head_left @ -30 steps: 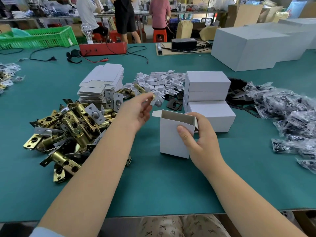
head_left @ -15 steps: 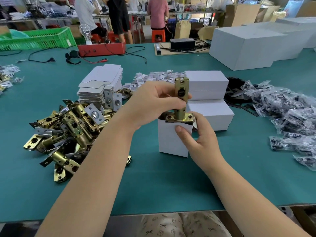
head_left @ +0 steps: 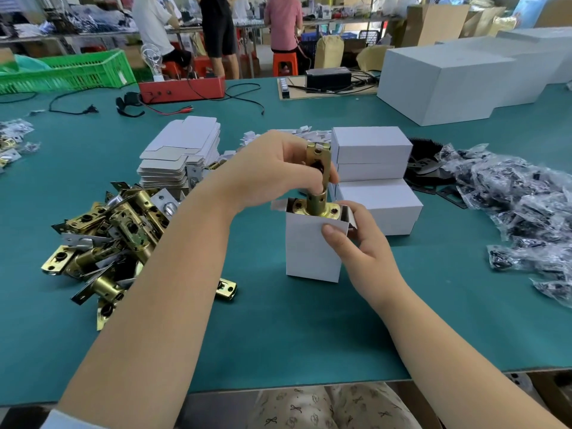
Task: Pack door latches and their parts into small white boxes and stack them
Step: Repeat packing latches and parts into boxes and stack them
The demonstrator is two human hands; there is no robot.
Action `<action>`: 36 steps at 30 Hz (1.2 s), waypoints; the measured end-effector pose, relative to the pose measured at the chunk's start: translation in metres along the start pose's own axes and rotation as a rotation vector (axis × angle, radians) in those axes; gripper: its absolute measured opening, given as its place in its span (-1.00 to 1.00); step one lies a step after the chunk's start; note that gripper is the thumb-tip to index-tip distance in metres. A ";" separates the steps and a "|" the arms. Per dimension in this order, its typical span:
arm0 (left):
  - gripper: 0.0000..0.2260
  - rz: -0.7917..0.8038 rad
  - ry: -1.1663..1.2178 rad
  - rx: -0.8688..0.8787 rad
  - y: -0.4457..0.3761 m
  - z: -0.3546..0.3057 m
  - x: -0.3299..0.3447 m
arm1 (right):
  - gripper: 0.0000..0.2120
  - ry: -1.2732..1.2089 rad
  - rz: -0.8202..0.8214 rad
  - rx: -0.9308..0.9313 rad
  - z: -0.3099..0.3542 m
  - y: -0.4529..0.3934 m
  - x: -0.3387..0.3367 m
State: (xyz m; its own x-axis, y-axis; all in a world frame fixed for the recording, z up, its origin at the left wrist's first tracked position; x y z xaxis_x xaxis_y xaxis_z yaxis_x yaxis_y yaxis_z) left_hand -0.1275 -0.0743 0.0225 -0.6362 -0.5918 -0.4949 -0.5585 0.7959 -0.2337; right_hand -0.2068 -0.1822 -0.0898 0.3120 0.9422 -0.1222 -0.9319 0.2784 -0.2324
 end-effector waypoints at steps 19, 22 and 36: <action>-0.90 -0.424 0.088 -0.365 0.003 0.099 -0.024 | -0.79 -0.020 -0.023 0.009 -0.001 0.001 0.000; -0.81 -0.413 -0.260 -0.509 -0.015 0.126 -0.031 | -0.79 -0.014 -0.025 0.011 0.000 0.001 0.000; -0.70 -0.574 -0.702 -0.560 -0.043 0.165 -0.058 | -0.71 0.002 -0.013 0.026 -0.001 0.001 0.000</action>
State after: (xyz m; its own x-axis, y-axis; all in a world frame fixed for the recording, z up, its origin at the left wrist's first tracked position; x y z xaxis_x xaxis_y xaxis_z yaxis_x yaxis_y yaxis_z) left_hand 0.0213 -0.0531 -0.0766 0.1495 -0.5112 -0.8463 -0.9560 0.1438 -0.2557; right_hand -0.2080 -0.1820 -0.0908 0.3239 0.9383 -0.1209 -0.9325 0.2950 -0.2084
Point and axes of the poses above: each hand's wrist, its own y-axis away from the middle knuckle, its own x-axis out of the palm, z = x × y, the point moved 5 cm from there along -y, towards the middle knuckle, and after that the axes turned 4 degrees about x, right-handed, at the moved point
